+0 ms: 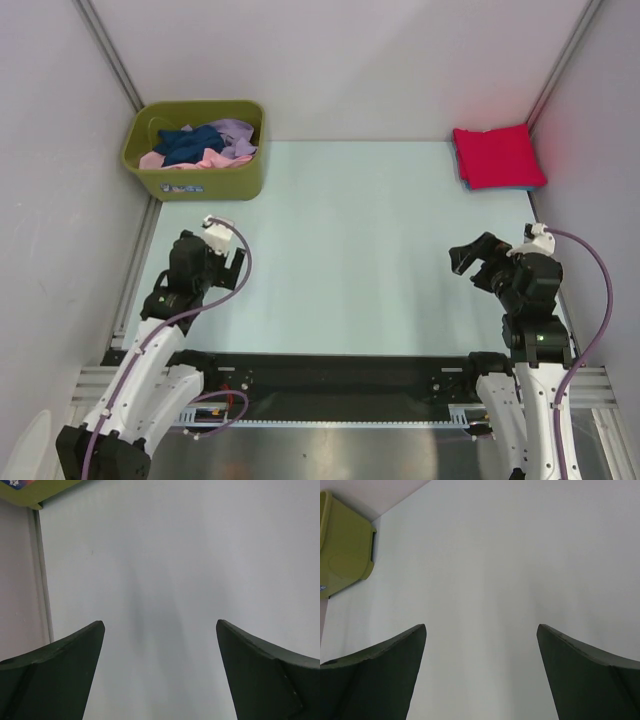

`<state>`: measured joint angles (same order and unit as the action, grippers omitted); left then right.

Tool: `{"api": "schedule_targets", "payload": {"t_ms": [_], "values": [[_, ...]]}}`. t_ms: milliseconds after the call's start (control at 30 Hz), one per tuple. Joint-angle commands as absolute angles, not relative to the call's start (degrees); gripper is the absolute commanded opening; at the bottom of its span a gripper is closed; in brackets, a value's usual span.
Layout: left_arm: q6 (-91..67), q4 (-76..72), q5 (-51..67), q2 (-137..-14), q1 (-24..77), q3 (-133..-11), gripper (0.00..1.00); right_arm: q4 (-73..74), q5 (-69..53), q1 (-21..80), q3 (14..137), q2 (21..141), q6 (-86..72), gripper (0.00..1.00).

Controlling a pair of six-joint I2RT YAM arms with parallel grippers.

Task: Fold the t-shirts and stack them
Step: Grab the tshirt from the pile

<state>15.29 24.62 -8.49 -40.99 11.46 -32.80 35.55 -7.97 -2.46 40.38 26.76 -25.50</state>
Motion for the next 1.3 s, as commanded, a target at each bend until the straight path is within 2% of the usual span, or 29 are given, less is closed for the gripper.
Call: {"api": "schedule_targets", "payload": {"t_ms": [0,100,233,333,433,467,600,833,900,1000,1133,1267], "values": [[10.7,23.6,-11.2,-41.9,10.8,-37.3,1.00,31.2,-8.0,-2.2,40.3,26.1,-26.5,1.00],[15.3,28.7,-4.2,-44.8,10.8,-43.6,1.00,28.1,-9.0,-2.2,40.9,26.5,-27.1,1.00],[24.6,35.7,3.4,-52.2,10.8,-59.9,1.00,23.3,-9.8,-2.2,43.1,28.6,-26.4,1.00],[26.7,37.8,-3.1,-61.6,10.8,-73.2,1.00,19.3,-10.7,-2.2,45.2,32.6,-26.0,1.00],[26.0,37.9,-10.1,-76.8,10.0,-86.0,1.00,14.3,-12.2,-2.2,46.4,37.4,-25.9,1.00],[26.0,37.9,-10.5,-76.8,9.5,-88.9,1.00,13.2,-12.4,-2.2,46.6,38.6,-25.9,1.00],[20.2,40.1,-10.1,-96.2,6.4,-103.7,1.00,9.2,-14.1,-2.2,47.5,45.5,-25.8,1.00],[14.7,48.5,-2.9,-119.0,2.9,-131.7,0.95,9.5,-15.3,-2.1,51.0,54.2,-23.0,1.00],[12.7,51.5,-2.6,-122.2,1.9,-136.5,0.95,9.4,-15.6,-2.1,50.7,54.5,-22.6,1.00],[12.9,52.4,3.7,-120.4,1.1,-134.2,0.93,9.8,-15.1,-2.0,49.6,54.1,-22.4,1.00],[15.2,45.6,12.1,-112.1,0.4,-118.7,0.96,8.8,-14.4,-1.9,47.1,52.7,-23.6,1.00],[16.0,46.6,16.1,-112.0,0.4,-117.1,0.98,9.3,-13.5,-1.1,46.4,52.2,-24.8,1.00]]}}
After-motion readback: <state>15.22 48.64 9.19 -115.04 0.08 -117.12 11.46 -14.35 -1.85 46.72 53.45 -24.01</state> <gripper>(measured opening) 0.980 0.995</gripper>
